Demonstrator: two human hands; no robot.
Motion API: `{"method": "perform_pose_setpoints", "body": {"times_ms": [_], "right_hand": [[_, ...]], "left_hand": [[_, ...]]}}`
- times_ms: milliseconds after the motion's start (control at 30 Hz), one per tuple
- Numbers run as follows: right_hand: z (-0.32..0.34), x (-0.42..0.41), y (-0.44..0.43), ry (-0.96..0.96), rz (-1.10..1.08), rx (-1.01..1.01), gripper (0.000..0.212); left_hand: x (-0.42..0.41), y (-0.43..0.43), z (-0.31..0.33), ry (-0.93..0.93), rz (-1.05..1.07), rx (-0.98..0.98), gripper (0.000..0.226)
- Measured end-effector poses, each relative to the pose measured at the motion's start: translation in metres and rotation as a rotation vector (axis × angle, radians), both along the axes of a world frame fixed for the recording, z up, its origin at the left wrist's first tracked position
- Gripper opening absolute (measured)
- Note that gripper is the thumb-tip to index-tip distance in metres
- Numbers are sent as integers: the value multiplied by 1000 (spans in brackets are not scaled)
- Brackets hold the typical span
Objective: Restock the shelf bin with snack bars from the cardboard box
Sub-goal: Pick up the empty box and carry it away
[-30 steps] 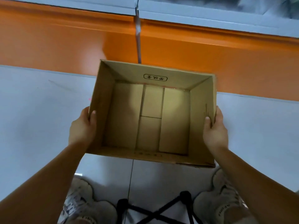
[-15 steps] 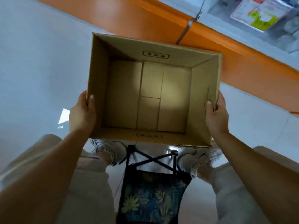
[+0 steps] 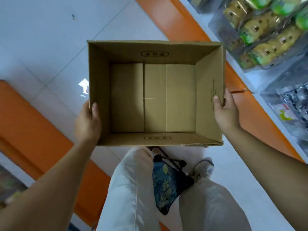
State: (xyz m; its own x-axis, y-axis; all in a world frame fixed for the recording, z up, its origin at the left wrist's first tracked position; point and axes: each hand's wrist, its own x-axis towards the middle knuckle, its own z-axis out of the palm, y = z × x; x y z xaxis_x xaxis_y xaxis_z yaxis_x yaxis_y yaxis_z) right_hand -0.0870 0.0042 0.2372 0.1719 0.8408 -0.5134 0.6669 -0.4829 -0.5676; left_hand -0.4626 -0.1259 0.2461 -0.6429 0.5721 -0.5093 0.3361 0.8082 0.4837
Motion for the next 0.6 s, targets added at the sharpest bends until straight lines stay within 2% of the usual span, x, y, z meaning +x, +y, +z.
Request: {"method": "perform_pose_setpoints", "body": {"times_ms": [267, 600], "right_hand": [[60, -134, 98, -18, 258, 95, 53], [100, -295, 221, 69, 448, 142, 51]], "left_hand": [[-95, 13, 57, 25, 228, 71, 30], [-188, 62, 102, 109, 440, 125, 32]]}}
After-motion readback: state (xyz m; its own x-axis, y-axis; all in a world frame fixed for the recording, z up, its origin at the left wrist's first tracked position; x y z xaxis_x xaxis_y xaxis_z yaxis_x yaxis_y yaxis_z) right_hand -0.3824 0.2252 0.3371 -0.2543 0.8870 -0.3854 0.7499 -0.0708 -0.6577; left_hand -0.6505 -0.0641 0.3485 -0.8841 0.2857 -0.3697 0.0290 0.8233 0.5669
